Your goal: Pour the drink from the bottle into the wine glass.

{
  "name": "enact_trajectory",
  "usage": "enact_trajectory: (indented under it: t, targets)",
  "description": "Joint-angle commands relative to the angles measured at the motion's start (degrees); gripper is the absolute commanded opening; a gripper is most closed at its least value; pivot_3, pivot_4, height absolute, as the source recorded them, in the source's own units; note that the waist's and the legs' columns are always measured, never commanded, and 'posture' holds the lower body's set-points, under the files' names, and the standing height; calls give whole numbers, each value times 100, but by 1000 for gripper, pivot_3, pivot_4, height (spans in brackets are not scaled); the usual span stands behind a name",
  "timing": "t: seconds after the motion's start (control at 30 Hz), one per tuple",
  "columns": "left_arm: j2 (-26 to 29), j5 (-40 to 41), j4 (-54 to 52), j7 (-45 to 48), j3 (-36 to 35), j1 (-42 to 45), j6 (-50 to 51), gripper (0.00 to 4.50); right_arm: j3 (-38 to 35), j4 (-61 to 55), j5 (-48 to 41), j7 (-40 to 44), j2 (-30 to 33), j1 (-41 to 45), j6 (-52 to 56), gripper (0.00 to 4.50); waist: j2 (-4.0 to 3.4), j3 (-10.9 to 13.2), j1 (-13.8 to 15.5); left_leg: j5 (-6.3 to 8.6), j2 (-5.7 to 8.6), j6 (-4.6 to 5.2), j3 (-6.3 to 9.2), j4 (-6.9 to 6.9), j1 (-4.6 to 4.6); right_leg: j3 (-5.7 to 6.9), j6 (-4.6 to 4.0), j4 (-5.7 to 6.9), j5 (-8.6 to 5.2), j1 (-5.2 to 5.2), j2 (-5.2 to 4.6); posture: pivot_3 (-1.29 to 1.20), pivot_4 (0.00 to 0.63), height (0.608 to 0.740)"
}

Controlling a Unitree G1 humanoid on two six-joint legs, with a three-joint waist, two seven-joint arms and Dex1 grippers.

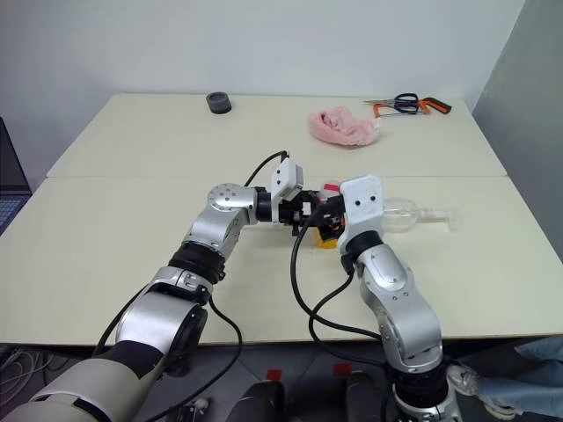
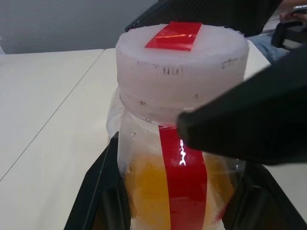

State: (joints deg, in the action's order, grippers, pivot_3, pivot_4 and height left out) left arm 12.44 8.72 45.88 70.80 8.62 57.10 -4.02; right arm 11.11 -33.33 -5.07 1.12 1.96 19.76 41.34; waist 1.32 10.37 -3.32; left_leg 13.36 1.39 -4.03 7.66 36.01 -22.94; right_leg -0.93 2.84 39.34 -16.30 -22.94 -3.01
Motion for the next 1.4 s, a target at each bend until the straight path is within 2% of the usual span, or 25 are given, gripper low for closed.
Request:
enact_trajectory:
  t: [0.03,0.07,0.1,0.27,0.4,0.53,0.63,0.73,0.83,1.03,1.2,1.4]
  targets:
    - [22,24,-149,47,-69,160,-70,1821,6,-80,75,26,-22,45,-257,2293,0,0,0,0,0,0,0,0,0,0,0,0,0,0,0,0,150,740]
    - [28,25,-161,57,-68,150,-63,1821,5,-65,76,44,-12,49,-310,1939,0,0,-1,0,0,0,0,0,0,0,0,0,0,0,0,0,150,740]
    - [36,28,-175,66,-67,141,-54,1821,6,-48,67,91,15,58,-384,1859,0,0,0,0,0,0,0,0,0,0,0,0,0,0,0,0,150,740]
    - [78,38,-216,119,-60,117,-15,1821,-24,146,-44,560,291,171,-855,1860,0,0,-1,0,0,0,-1,0,0,0,0,0,0,0,0,0,150,740]
    - [107,86,-258,238,-67,124,77,1820,-302,846,-787,2021,862,496,-1537,1860,0,0,-6,0,0,0,-3,2,1,0,0,0,0,0,0,0,150,740]
    - [118,155,-239,367,-157,200,142,1819,-504,2060,-1758,4009,1681,1220,-1232,1860,0,1,-9,0,1,1,-5,4,2,2,0,-2,0,6,0,0,150,740]
    - [105,142,-235,434,-172,228,123,1818,-685,3045,-2048,4650,1912,1719,-1083,1860,0,1,-19,0,-2,1,-1,0,3,7,0,-3,0,7,2,0,150,740]
    - [89,106,-273,450,-164,211,119,1817,-850,3457,-2224,4969,2031,2015,-930,1860,0,1,-20,0,-2,1,-2,0,3,5,-1,-4,0,7,2,0,150,740]
    - [93,101,-293,444,-171,194,122,1817,-976,3420,-2163,4825,2048,2036,-972,1860,0,1,-14,0,-2,1,0,1,2,6,-1,-4,0,7,1,0,150,740]
    - [89,106,-299,373,-217,164,163,1816,-1214,2059,-2254,4091,2037,1348,-690,3867,0,1,4,0,2,0,0,3,-5,5,-1,-5,0,2,-3,0,150,740]
    - [71,103,-211,331,-246,210,167,1816,-927,617,-1616,2962,1916,634,-705,3905,0,1,-4,0,1,0,-1,2,-8,2,0,3,0,-8,-4,0,150,740]
    - [37,90,-153,310,-246,242,165,1816,-495,138,-843,1890,1498,527,-670,3905,0,1,-12,-1,-1,-1,-6,5,-6,-4,0,21,0,-16,-1,0,150,740]
